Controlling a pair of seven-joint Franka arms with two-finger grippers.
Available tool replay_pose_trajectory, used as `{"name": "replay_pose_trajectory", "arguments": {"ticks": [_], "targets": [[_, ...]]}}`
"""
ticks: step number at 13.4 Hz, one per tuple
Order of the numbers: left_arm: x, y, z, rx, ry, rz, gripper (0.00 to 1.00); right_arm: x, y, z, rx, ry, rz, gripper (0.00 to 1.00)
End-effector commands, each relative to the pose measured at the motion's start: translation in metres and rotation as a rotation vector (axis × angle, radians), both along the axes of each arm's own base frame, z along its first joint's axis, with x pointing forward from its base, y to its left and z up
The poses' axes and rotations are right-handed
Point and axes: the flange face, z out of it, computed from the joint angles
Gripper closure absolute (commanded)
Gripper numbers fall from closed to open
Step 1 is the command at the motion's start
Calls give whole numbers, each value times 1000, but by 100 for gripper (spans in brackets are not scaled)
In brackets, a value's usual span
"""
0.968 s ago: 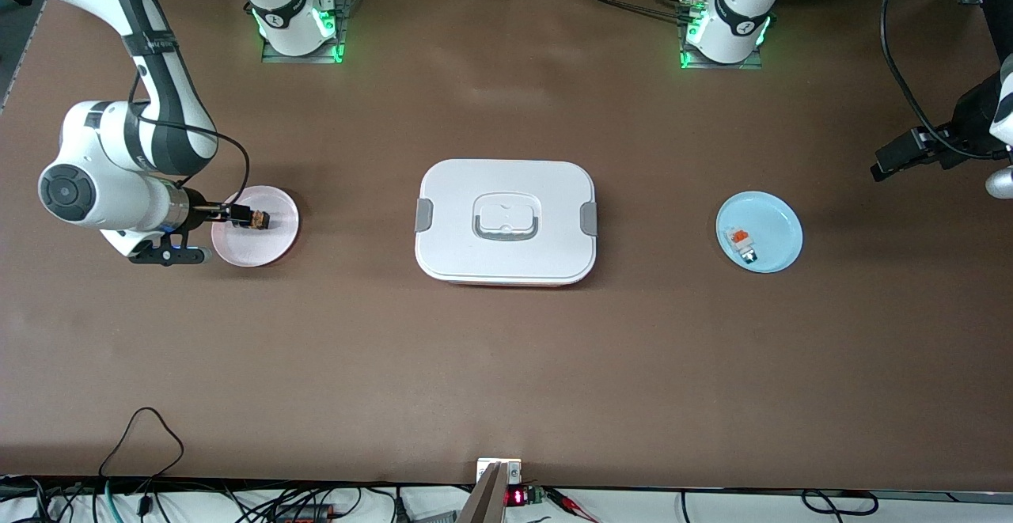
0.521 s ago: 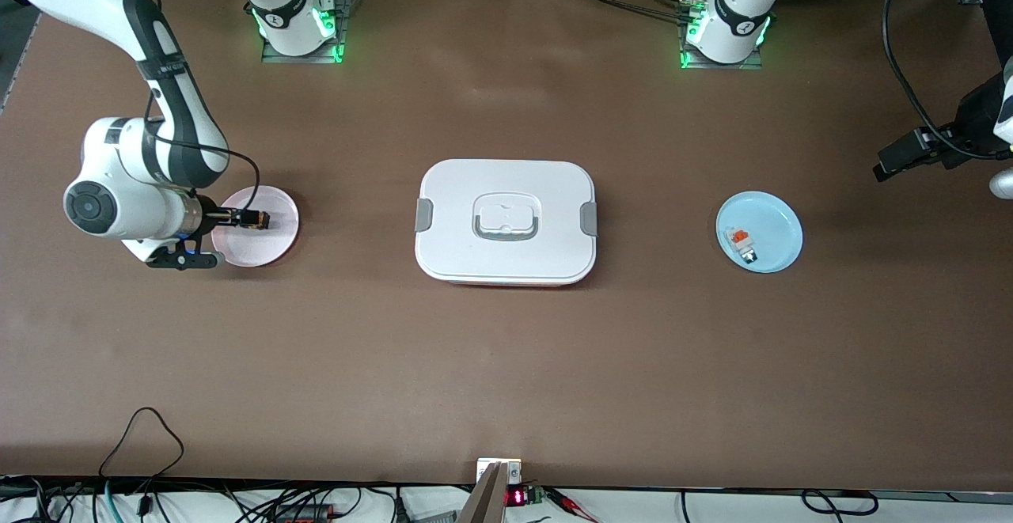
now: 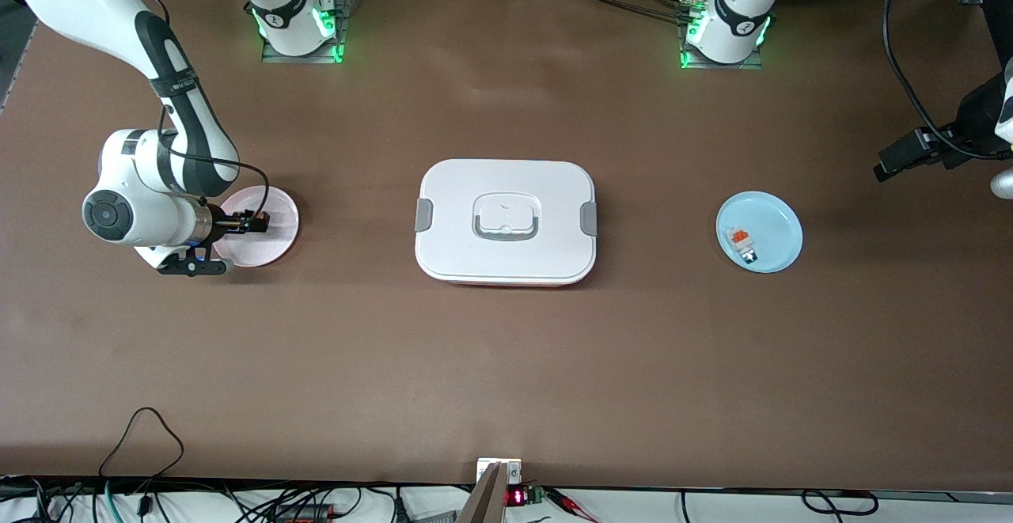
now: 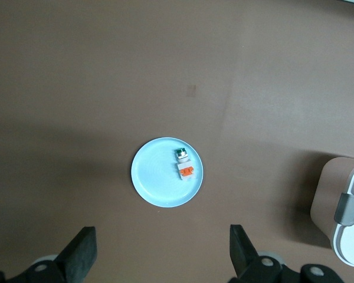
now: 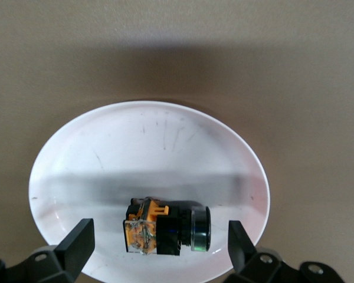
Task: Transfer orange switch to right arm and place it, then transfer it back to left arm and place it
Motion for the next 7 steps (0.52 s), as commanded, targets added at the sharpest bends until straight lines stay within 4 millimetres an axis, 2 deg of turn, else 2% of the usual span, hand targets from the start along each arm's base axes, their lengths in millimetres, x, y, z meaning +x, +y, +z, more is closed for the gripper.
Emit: {"name": "replay_pose_trajectory", "arguments": {"ticks": [1, 7], "targets": [[2, 1, 5, -16, -4, 1, 1, -6, 3, -16, -2, 4, -35, 0], [2, 0, 6, -18, -7, 0, 1, -20, 3, -31, -1, 5, -35, 0]]}}
